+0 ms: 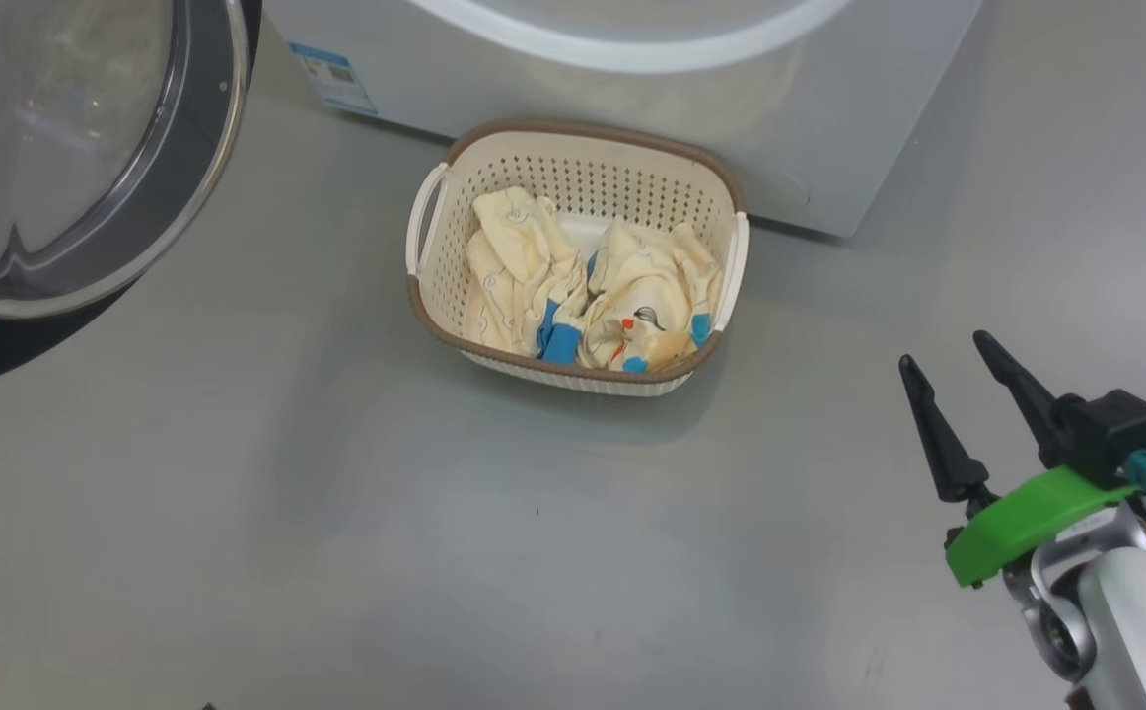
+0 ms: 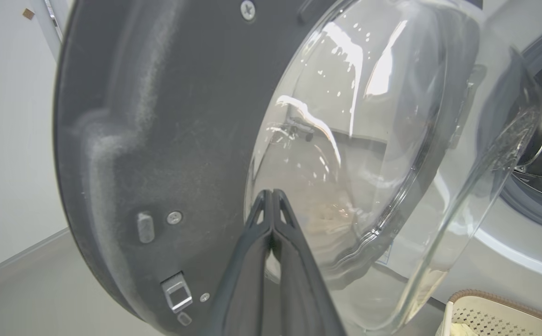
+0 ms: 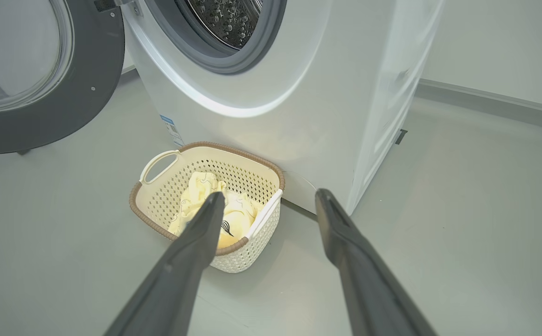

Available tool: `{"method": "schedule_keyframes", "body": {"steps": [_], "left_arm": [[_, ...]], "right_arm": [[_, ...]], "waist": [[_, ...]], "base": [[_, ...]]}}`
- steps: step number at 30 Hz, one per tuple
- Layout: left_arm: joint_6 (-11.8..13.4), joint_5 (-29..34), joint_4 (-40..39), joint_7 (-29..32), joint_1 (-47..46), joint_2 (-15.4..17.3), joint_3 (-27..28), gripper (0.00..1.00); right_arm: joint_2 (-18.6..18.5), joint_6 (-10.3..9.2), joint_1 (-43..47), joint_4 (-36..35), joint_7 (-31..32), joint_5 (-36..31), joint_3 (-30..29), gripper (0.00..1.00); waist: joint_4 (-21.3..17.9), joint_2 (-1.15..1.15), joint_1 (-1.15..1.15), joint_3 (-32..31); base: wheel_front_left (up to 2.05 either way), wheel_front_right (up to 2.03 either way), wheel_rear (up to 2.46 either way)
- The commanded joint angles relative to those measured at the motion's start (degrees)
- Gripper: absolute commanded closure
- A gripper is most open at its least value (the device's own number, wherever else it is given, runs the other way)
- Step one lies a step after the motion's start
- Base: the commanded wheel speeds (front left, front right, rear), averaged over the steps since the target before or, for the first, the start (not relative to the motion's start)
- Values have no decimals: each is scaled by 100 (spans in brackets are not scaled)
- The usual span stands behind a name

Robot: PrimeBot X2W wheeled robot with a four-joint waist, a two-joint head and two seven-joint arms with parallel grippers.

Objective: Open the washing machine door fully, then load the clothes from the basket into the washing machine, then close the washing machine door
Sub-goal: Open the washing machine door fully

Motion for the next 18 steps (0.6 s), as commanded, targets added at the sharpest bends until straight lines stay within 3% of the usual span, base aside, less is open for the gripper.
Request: {"method": "schedule_keyframes", "body": {"steps": [1, 18], "left_arm": [[-21, 85, -237, -39, 101, 339, 64, 100], [-6, 348, -1561, -19, 1463, -197, -850, 100]], "right_arm": [[54, -16, -147, -32, -135, 50, 160, 0], [590, -16, -164, 590, -530, 200, 358, 0]], "waist": [[-179, 0, 0, -329], [-979, 0, 0, -1502]], "base": [[0, 0, 0], [0, 0, 0]]}}
